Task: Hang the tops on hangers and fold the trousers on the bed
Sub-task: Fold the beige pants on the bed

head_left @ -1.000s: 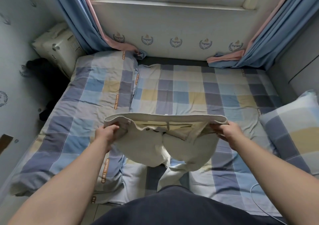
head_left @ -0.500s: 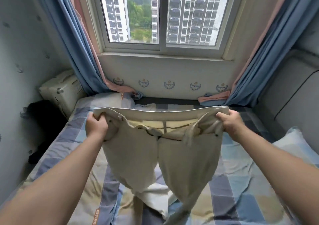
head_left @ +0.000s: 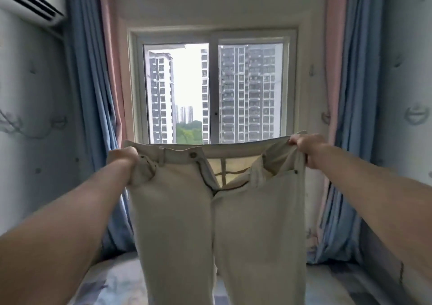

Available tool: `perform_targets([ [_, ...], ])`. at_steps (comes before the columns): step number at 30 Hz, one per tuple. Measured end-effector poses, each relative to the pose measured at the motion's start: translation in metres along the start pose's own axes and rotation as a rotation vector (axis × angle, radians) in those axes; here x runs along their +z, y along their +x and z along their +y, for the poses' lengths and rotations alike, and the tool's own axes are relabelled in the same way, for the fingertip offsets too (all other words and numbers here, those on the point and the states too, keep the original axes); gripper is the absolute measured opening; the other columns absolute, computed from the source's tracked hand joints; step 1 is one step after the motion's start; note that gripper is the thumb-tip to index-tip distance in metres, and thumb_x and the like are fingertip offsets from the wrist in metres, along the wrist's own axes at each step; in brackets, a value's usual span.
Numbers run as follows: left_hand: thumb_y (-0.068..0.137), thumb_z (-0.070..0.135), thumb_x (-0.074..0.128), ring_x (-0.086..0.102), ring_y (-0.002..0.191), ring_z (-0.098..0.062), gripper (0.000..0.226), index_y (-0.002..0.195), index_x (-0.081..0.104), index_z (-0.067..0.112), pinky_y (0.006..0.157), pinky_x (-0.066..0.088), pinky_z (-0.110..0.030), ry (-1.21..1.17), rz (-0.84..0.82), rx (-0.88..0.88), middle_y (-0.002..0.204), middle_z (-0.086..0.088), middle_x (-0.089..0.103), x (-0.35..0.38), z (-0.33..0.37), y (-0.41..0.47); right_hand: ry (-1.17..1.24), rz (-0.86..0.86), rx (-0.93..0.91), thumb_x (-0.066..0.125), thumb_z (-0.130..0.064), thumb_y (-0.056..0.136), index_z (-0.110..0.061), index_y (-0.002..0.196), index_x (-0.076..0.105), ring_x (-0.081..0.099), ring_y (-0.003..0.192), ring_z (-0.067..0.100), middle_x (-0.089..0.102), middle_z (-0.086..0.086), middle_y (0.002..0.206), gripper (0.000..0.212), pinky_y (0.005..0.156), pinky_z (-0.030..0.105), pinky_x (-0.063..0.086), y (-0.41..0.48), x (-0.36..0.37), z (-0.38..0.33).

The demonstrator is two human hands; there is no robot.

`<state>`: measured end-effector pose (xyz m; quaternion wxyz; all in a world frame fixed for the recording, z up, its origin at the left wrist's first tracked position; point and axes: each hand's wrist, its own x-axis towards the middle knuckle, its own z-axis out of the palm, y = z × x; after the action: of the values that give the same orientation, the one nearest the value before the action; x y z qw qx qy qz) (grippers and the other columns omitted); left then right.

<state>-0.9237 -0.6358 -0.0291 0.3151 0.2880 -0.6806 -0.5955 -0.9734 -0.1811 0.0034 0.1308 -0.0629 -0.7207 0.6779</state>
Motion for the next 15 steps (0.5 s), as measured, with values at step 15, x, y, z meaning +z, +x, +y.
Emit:
perform_targets([
  [15,0.095,-0.002,0.036,0.063,0.085,-0.028,0.035,0.110,0.066,0.007,0.058,0.053,-0.030,-0.368,-0.462,0.271,0.099,-0.019,0.066,0.021,0.197,-0.115,0.174,-0.649,-0.069,0.075,-0.026,0.087,-0.005,0.071,0.058,0.062,0.051,0.022,0.055,0.010,0.062,0.031,0.061,0.030,0.059,-0.054,0.043,-0.191],
])
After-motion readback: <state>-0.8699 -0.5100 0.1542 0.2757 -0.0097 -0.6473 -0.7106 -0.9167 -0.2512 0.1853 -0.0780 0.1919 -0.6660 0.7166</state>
